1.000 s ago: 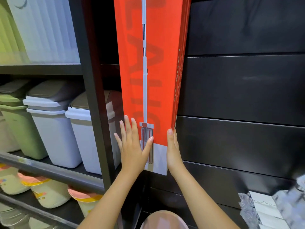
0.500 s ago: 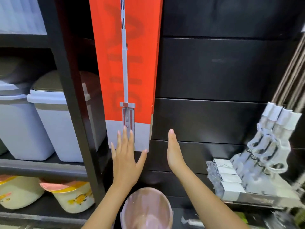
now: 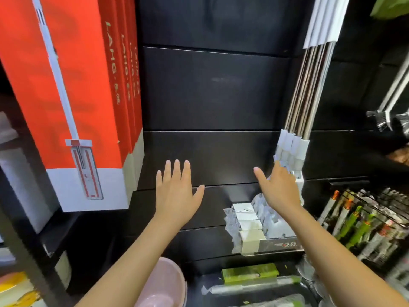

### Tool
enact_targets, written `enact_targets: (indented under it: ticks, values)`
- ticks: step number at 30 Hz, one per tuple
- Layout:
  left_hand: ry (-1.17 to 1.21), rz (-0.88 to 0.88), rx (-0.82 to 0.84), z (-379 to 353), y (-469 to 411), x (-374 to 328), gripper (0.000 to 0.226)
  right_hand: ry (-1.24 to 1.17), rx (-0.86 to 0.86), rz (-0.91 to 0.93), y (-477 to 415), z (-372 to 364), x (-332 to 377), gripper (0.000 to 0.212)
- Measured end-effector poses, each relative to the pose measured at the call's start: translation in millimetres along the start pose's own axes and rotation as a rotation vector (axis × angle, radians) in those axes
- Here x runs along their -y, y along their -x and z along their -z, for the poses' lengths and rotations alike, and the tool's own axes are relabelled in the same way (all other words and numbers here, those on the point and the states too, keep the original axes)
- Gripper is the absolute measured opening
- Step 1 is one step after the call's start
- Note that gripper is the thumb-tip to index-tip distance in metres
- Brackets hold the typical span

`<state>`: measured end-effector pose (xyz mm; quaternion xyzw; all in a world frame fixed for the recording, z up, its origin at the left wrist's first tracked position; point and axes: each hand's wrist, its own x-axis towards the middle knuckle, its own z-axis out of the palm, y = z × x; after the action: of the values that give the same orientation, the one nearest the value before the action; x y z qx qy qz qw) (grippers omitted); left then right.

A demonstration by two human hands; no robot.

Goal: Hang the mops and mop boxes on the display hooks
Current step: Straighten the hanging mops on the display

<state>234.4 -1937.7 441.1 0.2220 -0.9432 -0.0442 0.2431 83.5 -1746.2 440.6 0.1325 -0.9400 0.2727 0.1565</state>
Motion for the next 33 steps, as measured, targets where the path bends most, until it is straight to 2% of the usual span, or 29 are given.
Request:
enact_targets:
  ticks: [3, 8, 18, 22, 29, 33]
  values:
    - [0.004, 0.021, 0.076, -19.0, -17.9, -31.3, 0.074, -0.022, 0.006, -0.046, -20.2, 13.6, -42.7, 0.075]
    - [0.135, 0.070, 0.200, -46.4, -57.3, -102.5, 0.078, -0.213, -0.011, -0.119, -78.0, 56.0, -101.7, 0.074]
    - [0.091, 0.028, 0.066, -50.0, -165.9, -248.6, 0.081, -0.217, -0.159, -0.083, -221.6, 156.3, -200.9, 0.075]
    - [0.116, 0.030, 0.025, -37.4, -198.7, -281.8, 0.079, -0.274, -0.165, -0.014, -270.1, 176.9, -195.6, 0.072]
    - [0.039, -0.054, -0.119, -4.3, -280.2, -321.2, 0.076, -0.413, -0.245, 0.095, -331.7, 189.4, -135.0, 0.069]
    - [0.185, -0.094, -0.159, 13.5, -328.4, -343.6, 0.075, -0.517, -0.210, 0.106, -364.9, 193.7, -99.1, 0.070]
